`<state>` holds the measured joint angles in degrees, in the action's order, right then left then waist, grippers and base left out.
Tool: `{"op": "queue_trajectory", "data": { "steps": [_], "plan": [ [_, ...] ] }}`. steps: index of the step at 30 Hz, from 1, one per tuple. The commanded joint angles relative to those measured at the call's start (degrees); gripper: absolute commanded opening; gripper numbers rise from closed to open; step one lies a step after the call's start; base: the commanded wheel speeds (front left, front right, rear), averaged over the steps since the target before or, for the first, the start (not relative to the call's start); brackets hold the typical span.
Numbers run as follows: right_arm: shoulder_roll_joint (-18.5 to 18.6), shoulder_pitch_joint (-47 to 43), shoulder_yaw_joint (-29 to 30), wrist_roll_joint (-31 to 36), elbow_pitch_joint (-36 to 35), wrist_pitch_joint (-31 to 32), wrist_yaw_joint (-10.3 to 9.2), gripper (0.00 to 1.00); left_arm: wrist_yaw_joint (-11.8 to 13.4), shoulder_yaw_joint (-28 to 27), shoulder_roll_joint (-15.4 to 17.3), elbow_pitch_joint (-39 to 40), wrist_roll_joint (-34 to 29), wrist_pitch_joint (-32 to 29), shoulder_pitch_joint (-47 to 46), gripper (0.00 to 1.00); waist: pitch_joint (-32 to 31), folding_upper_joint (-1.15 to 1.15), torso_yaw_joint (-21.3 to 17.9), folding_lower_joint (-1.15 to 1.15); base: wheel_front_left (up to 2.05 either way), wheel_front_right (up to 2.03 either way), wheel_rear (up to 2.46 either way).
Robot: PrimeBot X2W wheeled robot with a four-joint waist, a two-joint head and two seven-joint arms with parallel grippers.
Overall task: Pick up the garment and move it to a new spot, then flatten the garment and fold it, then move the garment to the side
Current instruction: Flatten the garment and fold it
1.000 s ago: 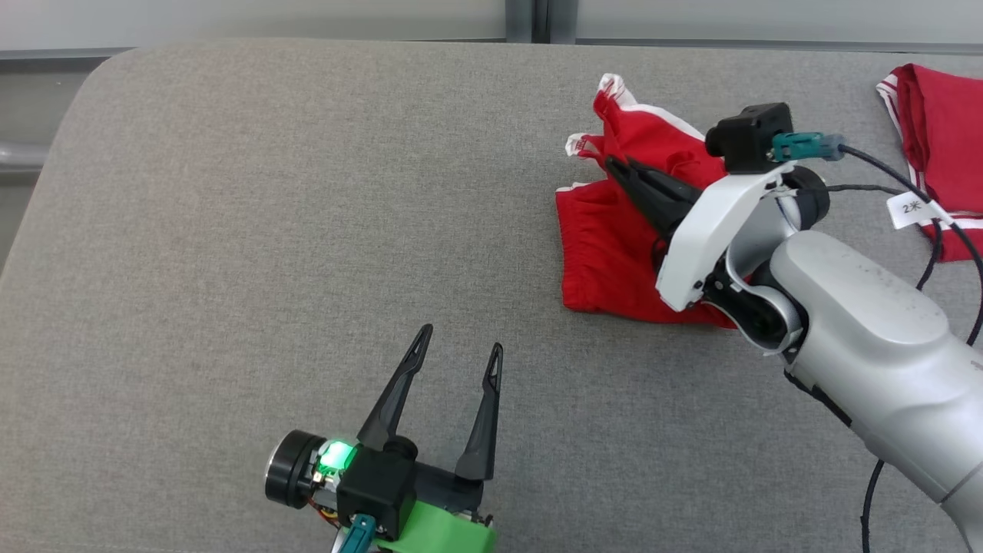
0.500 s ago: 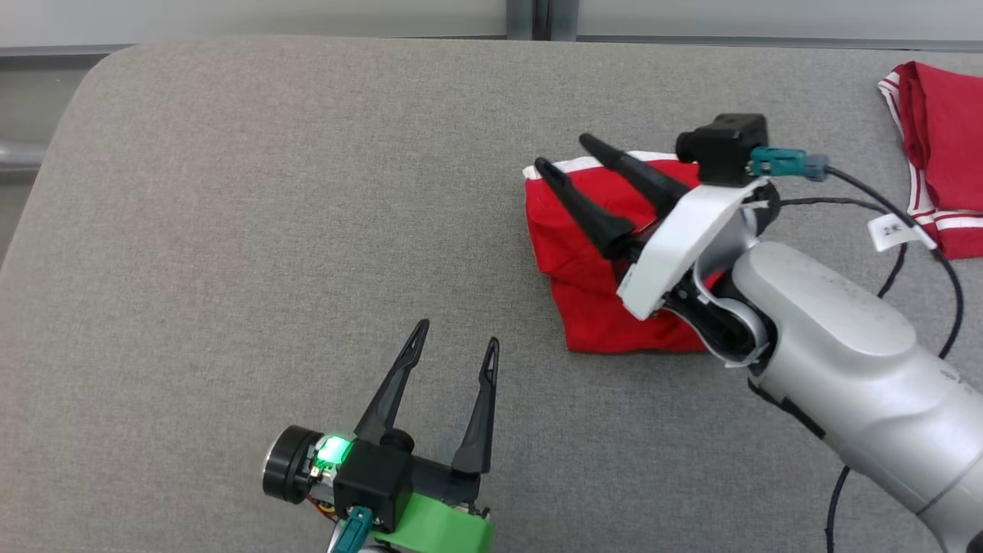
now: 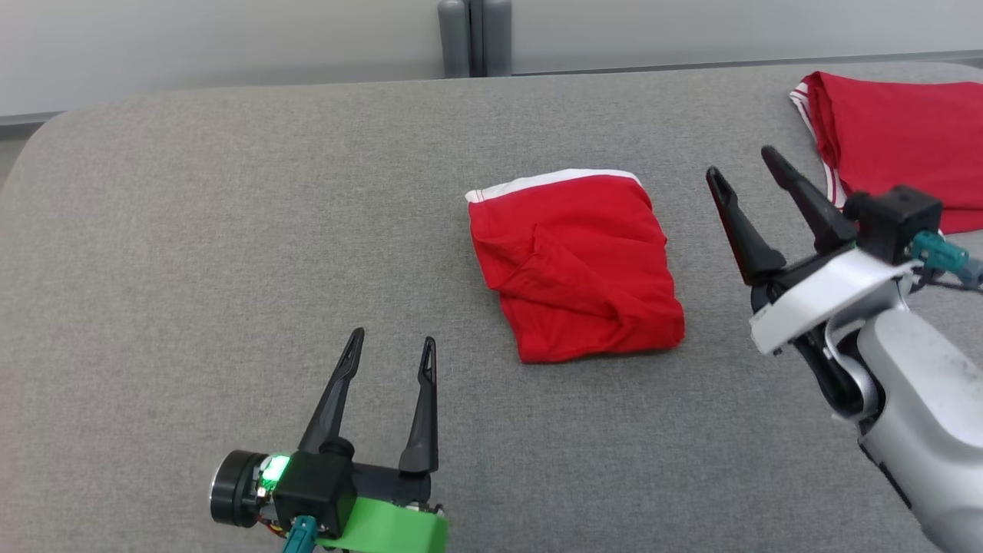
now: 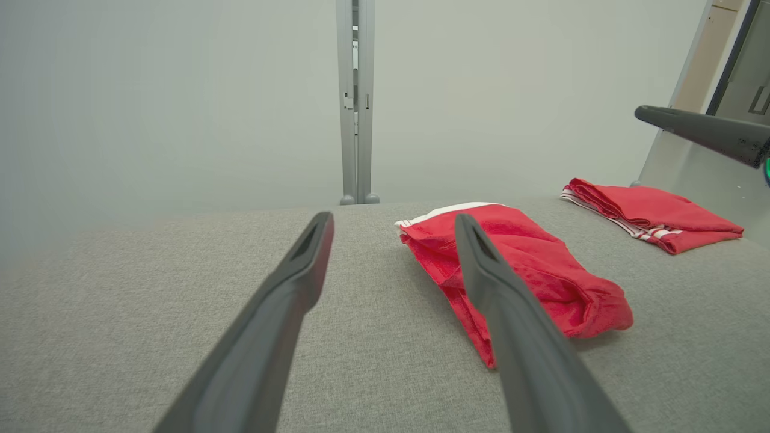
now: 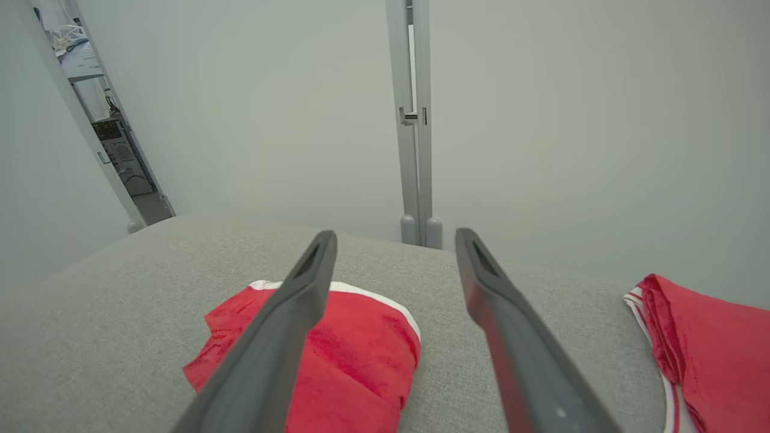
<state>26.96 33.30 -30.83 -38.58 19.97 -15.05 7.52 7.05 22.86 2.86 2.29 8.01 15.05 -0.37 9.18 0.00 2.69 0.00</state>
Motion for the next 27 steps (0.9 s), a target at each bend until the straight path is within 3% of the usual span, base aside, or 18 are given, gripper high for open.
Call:
{"op": "queue_trajectory", "data": {
  "steps": [1, 8, 14, 15, 16, 17, 20, 27],
  "plan": [
    [-1.0, -3.2, 1.9, 1.8, -1.0, -0.1, -0.08, 1.0, -0.1, -0.6, 0.1, 0.4, 0.2, 0.1, 0.8, 1.0, -1.2, 0.0, -1.7, 0.0, 0.0, 0.0, 0.0],
    [-4.1, -13.7, 7.9, 5.9, -4.6, -0.1, -0.08, 1.0, -0.9, -1.6, 0.1, 0.6, -0.6, 0.1, 2.0, 1.0, -2.1, 0.0, -2.3, 0.0, 0.0, 0.0, 0.0],
    [-4.1, -15.6, 7.3, 6.2, -5.5, -0.1, -0.08, 0.98, -1.0, -1.1, 0.1, 0.9, -0.7, 0.1, 1.9, 1.0, -1.9, 0.0, -0.5, 0.0, 0.0, 0.0, 0.0],
    [-3.7, -15.0, 6.9, 6.3, -5.5, -0.1, -0.08, 0.49, -1.0, -0.9, 0.1, 0.9, -0.6, 0.1, 1.8, 1.0, -1.8, 0.0, 0.0, 0.0, 0.0, 0.0, 0.0],
    [-3.3, -14.1, 5.9, 6.4, -5.5, -0.1, -0.08, 0.19, -0.9, -0.7, 0.1, 1.0, -0.5, 0.1, 1.7, 1.0, -1.4, 0.0, 0.6, 0.0, 0.0, 0.0, 0.0],
    [-2.7, -13.4, 5.0, 6.6, -5.2, -0.1, -0.08, 0.0, -0.9, -0.4, 0.1, 1.0, -0.3, 0.1, 1.5, 1.0, -1.1, 0.0, 1.2, 0.0, 0.0, 0.0, 0.0],
    [-0.5, -10.1, 0.9, 6.8, -3.6, -0.1, -0.09, 0.0, -1.0, 0.8, 0.1, 1.1, 0.0, 0.1, 0.5, 1.0, 0.4, 0.0, 3.7, 0.0, 0.0, 0.0, 0.0],
    [7.4, 0.3, -14.9, 4.2, 1.0, -0.1, -0.1, 0.0, -0.7, 3.6, 0.1, 0.8, 1.1, 0.1, -1.4, 1.0, 3.7, 0.0, 8.6, 0.0, 0.0, 0.0, 0.0]
  ]
}}
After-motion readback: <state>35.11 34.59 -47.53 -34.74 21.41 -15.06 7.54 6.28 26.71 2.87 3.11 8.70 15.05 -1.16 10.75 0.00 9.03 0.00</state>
